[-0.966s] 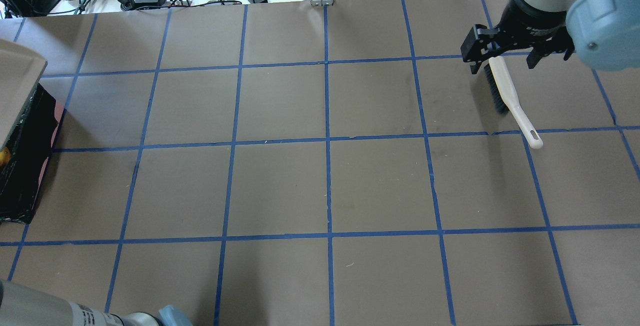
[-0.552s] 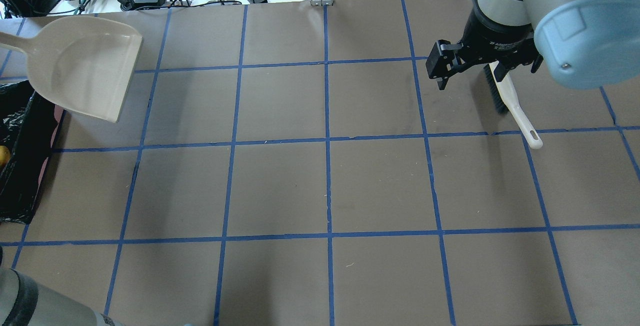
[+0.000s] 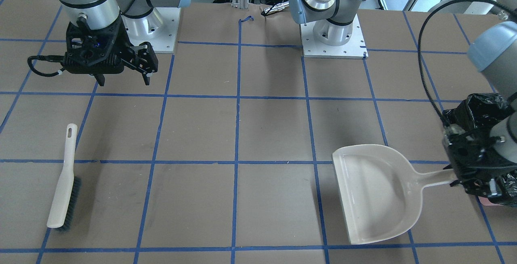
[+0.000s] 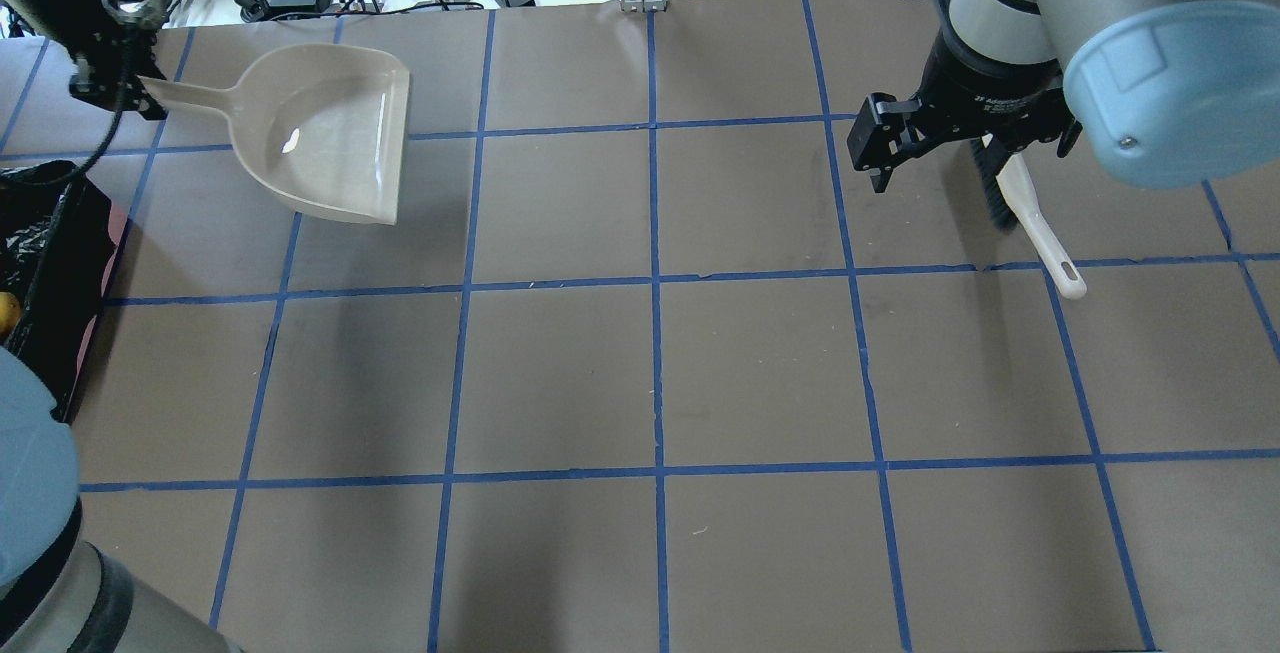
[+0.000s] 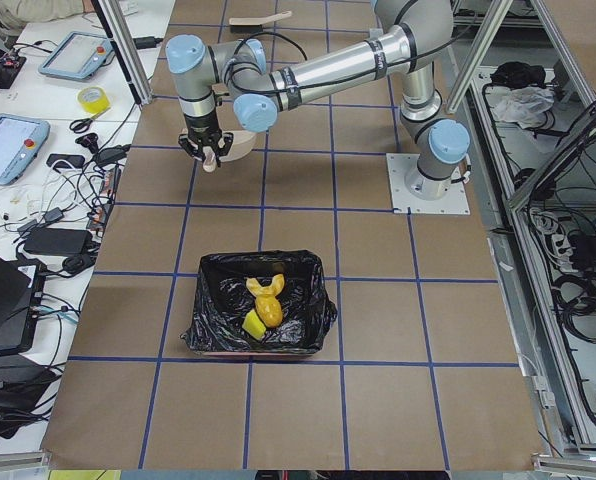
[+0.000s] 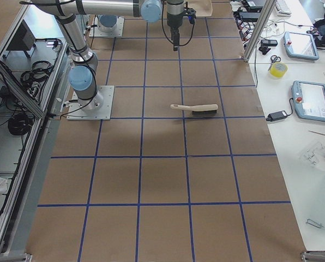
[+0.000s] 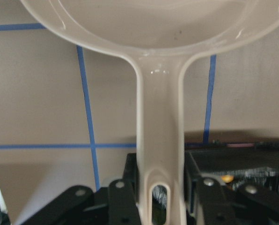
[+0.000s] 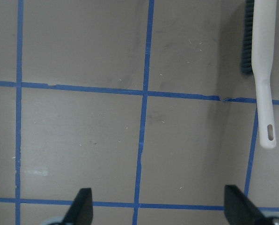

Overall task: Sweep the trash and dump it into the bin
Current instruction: 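Bring the dustpan back with the left gripper while the right releases the brush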

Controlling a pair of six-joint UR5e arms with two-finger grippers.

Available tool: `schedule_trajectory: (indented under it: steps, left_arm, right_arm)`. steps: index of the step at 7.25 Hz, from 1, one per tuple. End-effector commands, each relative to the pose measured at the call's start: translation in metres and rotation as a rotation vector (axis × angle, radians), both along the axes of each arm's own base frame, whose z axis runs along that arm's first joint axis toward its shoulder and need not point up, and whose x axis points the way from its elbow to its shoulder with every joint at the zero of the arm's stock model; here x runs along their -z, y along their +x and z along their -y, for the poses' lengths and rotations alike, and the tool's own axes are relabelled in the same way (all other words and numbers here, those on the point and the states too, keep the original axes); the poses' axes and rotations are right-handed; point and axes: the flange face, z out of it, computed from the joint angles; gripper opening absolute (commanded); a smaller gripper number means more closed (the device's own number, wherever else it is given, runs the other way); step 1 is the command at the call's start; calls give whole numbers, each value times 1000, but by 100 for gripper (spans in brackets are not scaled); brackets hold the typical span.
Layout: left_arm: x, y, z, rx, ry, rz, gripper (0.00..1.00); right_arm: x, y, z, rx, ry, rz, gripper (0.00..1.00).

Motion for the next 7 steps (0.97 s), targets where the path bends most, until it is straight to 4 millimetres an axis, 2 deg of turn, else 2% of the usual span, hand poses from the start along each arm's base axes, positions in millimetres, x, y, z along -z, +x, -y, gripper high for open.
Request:
schedule_trajectory:
  steps: [1,3,6,7]
  left_arm:
    - [47,-43,13,18,-8,-6,0]
    - [69,-44,18,106,11,-11,0]
    - [86,-50,24,127,15,-58,0]
    - [90,-52,25,124,20,-63,0]
  right_arm:
    - [-6,-2,-8,13,11,-8,100]
    - [-14,-1,-14,11,-6,0,100]
    - [-23,0,-20,11,-24,5,100]
    - [-20,0,-19,9,-15,5,100]
